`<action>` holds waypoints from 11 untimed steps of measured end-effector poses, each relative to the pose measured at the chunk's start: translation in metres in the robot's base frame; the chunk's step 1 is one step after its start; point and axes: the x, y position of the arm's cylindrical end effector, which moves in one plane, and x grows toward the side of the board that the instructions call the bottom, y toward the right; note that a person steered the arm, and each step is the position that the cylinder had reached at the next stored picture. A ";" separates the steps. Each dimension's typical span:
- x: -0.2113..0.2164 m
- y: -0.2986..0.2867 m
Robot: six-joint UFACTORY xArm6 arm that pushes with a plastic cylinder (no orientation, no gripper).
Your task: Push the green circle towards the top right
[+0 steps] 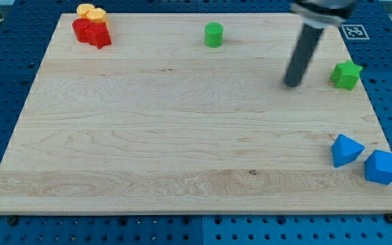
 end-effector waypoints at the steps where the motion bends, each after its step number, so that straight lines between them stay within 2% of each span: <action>1: -0.002 -0.077; 2: -0.019 -0.126; 4: -0.117 -0.127; 6: -0.155 -0.139; 8: -0.154 -0.129; 10: -0.122 -0.086; 11: -0.129 -0.088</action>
